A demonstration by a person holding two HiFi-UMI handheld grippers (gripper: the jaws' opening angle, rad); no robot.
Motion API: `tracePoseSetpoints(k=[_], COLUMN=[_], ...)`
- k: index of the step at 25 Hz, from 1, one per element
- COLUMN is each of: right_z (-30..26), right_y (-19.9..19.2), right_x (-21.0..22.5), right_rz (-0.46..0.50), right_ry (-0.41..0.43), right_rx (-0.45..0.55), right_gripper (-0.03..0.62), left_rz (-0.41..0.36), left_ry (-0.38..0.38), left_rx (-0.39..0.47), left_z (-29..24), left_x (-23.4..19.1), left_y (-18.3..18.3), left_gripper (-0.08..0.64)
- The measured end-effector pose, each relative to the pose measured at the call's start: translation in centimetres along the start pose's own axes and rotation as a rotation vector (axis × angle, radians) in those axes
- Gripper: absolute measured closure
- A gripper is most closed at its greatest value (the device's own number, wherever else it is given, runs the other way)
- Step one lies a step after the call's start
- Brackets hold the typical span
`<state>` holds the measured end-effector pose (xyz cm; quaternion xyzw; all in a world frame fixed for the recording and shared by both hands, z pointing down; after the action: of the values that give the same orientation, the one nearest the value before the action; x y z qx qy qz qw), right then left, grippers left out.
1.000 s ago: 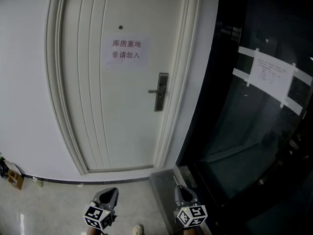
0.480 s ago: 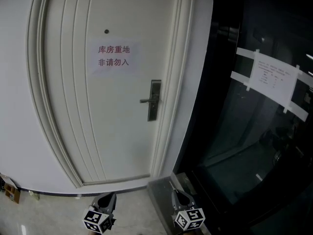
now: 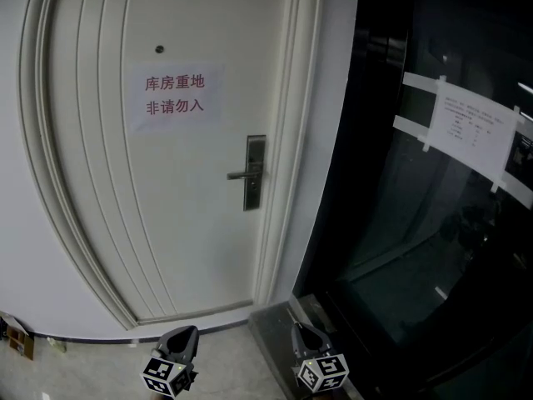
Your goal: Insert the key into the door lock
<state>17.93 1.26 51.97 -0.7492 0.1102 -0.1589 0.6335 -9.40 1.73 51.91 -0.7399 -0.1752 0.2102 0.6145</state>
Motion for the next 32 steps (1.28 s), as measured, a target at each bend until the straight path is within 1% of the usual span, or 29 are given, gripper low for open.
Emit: tracePoseSetpoints(k=[6, 9, 14, 20, 23, 27, 32], right_z=[-2.7, -3.5, -4.2, -4.7, -5.4, -6.9, -9.7], right_y=[0.0, 0.3, 1.2, 1.2, 1.1, 1.2, 2.1], right_x=[0.8, 1.5, 2.4, 3.6, 3.6, 4.1, 5.6], right_rz=[-0.009, -0.007, -0.005, -0.008, -0.010, -0.009, -0.006], right_ry=[-0.001, -0.016, -0.040, -0.069, -0.069, -0.079, -0.104], right_rx=[0.005, 0.011, 0.018, 0.012, 0.010, 0.012, 0.025], right_gripper=[0.583, 0.583, 0.583, 0.583, 0.583, 0.583, 0.583], left_rz=[-0.001, -0.007, -0.017, -0.023, -0.029, -0.027, -0.032], left_ry=[-0.010, -0.032, -0.056, -0.081, -0.092, -0.105, -0.128], left_rx=[0.004, 0.004, 0.005, 0.006, -0.003, -0.005, -0.002], left_z=[-3.1, -4.6, -6.5, -8.4, -9.3, -11.1, -14.7], left_x=[-1.6, -1.8, -2.2, -2.5, -2.8, -3.8, -5.4], left_y=[0.5, 0.8, 1.4, 1.9, 1.8, 1.9, 2.5], left_gripper=[0.557, 0.557, 0.557, 0.557, 0.557, 0.557, 0.557])
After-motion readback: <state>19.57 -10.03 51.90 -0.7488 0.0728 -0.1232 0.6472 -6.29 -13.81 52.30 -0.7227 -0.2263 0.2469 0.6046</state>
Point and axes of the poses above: the fingertips, and each gripper's own axes: z backward along the fingers, x to its right, y out of its top, the point moved 2 cm from there along z, backward along the fingers, and after that the axes turned 6 degrees about -x, right-handed, at the moved point
